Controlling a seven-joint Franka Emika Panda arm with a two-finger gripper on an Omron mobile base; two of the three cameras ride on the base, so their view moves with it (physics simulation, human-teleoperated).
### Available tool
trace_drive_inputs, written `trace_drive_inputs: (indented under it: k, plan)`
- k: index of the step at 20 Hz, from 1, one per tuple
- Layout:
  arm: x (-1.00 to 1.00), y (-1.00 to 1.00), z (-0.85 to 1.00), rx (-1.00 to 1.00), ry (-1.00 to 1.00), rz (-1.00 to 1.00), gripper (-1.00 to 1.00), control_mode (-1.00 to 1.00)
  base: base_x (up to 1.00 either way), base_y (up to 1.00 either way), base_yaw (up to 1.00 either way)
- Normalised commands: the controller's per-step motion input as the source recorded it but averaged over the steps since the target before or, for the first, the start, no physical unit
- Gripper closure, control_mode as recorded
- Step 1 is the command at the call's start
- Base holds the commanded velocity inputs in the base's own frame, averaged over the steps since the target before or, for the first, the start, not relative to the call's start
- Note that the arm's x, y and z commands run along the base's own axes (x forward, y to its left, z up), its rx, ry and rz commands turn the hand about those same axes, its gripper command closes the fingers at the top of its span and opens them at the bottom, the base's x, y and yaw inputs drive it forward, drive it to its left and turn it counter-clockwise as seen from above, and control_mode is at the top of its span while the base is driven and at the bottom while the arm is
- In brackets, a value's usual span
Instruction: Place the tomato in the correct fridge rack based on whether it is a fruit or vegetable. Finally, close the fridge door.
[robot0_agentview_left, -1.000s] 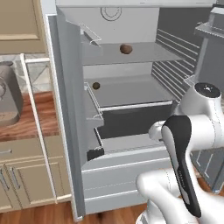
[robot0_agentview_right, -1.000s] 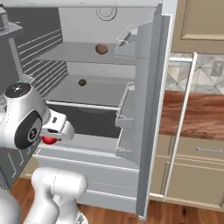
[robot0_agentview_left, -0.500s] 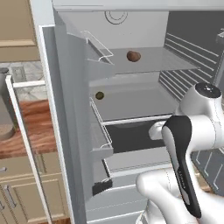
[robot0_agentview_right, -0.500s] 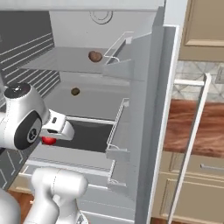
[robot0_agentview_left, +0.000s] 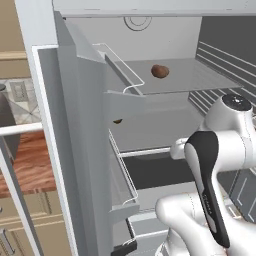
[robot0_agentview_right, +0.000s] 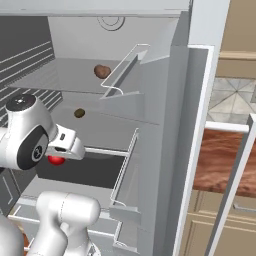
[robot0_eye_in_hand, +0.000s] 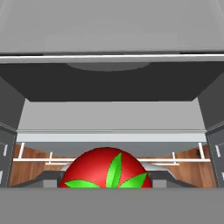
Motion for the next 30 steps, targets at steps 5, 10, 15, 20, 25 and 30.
trace_drive_inputs:
  k: [5,10,15,20,25,30]
  plan:
    - [0.0,0.0,0.0,0.0,0.0,0.0,1.0,1.0,0.42,0.0,0.0]
    - [0.0,0.0,0.18,0.0,-0.1,0.03,1.0,-1.0,0.03,0.0,0.0]
    - [-0.06,0.0,0.57,0.0,-0.25,0.03,1.0,-1.0,0.0,0.0,0.0]
    - [0.0,0.16,0.63,0.0,-0.23,0.0,1.0,-1.0,0.0,0.0,0.0]
    - [0.0,0.05,0.75,-0.01,-0.2,0.04,1.0,-1.0,0.0,0.0,0.0]
    - [0.0,0.0,0.58,0.0,-0.05,0.17,1.0,-1.0,0.0,0.0,0.0]
